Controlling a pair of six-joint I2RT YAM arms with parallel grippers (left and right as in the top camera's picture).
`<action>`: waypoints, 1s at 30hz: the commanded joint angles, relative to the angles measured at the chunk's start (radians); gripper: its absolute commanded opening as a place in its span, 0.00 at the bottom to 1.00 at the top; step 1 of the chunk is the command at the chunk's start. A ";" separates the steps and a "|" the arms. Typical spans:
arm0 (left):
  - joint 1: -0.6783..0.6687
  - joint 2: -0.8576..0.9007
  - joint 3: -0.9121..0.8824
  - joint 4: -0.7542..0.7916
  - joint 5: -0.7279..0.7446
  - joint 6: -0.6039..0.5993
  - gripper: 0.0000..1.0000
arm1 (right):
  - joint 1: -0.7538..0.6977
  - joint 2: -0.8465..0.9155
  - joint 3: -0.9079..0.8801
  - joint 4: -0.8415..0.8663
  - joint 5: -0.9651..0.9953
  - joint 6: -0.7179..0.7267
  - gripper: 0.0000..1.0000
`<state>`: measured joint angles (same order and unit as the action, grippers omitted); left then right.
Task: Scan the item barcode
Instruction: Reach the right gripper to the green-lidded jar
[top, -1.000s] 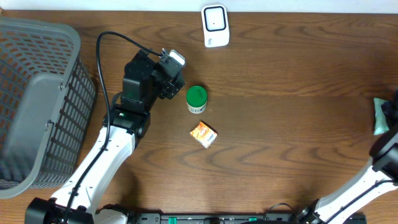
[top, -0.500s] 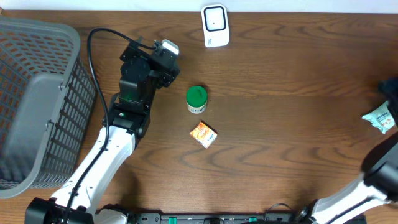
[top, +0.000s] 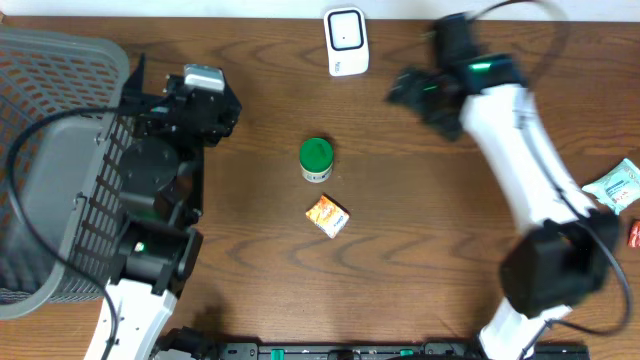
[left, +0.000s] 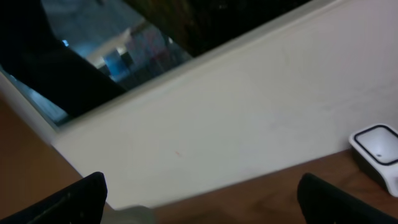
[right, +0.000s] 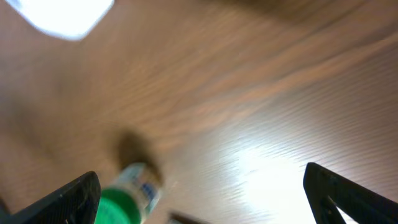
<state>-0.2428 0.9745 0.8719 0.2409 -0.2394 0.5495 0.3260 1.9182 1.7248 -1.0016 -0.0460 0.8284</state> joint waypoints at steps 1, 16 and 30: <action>0.004 -0.012 0.010 -0.010 -0.010 0.171 0.98 | 0.137 0.067 -0.005 0.044 -0.023 0.125 0.99; 0.004 -0.052 0.010 -0.062 -0.058 0.201 0.98 | 0.270 0.146 -0.005 0.163 -0.029 0.128 0.99; 0.004 -0.064 0.010 -0.114 -0.058 0.201 0.98 | 0.280 0.217 -0.004 0.251 -0.102 0.035 0.99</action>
<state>-0.2428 0.9199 0.8719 0.1303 -0.2909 0.7383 0.5983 2.1345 1.7176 -0.7574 -0.1398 0.9012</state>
